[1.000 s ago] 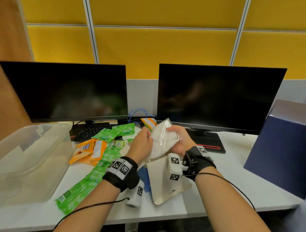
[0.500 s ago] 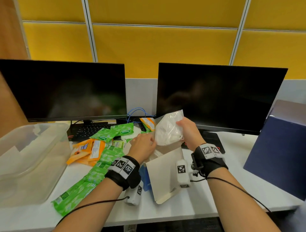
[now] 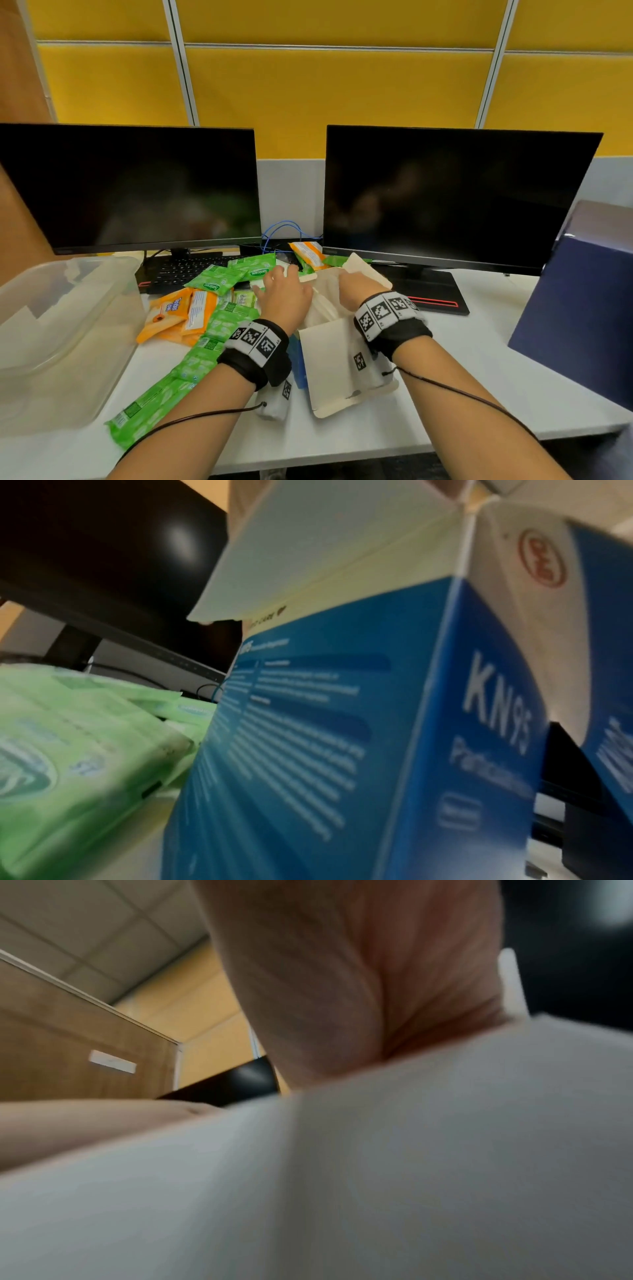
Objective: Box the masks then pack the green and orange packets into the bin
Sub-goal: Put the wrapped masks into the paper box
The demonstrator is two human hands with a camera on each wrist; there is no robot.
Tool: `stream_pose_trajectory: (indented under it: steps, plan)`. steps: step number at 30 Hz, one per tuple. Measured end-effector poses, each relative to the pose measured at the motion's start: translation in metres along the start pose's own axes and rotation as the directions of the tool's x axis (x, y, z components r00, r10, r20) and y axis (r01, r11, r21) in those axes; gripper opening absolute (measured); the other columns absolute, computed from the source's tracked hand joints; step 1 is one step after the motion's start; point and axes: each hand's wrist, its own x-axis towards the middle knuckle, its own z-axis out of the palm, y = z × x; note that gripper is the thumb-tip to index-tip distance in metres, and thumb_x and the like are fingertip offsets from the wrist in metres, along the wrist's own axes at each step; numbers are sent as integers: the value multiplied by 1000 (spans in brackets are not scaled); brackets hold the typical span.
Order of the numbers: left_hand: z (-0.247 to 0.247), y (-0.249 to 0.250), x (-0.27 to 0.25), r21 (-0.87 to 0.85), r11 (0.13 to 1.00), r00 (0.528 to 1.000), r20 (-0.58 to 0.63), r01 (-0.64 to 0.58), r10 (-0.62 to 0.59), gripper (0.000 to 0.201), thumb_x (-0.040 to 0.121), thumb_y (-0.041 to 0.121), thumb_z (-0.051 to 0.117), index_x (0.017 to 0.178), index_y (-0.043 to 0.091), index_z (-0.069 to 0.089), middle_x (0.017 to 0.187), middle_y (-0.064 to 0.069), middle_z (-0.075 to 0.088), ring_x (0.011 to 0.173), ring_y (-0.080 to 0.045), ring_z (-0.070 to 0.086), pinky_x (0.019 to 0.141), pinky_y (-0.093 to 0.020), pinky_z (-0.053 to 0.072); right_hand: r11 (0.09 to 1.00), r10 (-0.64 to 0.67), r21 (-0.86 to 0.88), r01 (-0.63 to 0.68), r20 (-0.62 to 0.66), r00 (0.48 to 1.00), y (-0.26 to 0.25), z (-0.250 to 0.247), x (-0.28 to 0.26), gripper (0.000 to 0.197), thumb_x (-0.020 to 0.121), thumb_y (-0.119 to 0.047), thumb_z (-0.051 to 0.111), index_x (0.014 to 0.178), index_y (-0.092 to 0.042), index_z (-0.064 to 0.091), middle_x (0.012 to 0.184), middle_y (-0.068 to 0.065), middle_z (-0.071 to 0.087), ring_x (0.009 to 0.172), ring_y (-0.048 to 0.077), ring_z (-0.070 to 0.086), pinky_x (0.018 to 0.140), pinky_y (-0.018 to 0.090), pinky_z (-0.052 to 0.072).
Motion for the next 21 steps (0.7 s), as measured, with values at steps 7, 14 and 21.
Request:
stream_pose_trajectory:
  steps: [7,14,21]
  plan:
    - [4,0,12,-170,982,986,131,-79,102,38,100,23,34,134,13,46,134,-11,50,126,-30,39,105,-36,25,992,32,117,-51,164,986,-17,-6,-3,39,100,-20,42,135,-4,45,140,15,47,128,29,46,104,35,37]
    - [8,-9,24,-572,820,998,53,-1,38,31,100,14,37,125,10,53,130,-9,49,123,-24,45,96,-28,33,832,-35,530,-164,344,938,-19,9,9,85,79,-79,37,144,-24,30,140,12,47,122,30,52,102,39,43]
    - [10,-16,39,-671,729,980,201,133,6,31,97,12,37,109,8,66,111,-7,60,101,-19,52,72,-23,41,906,19,398,-147,309,951,-14,8,6,81,85,-69,45,145,-17,32,141,8,45,125,26,47,95,33,36]
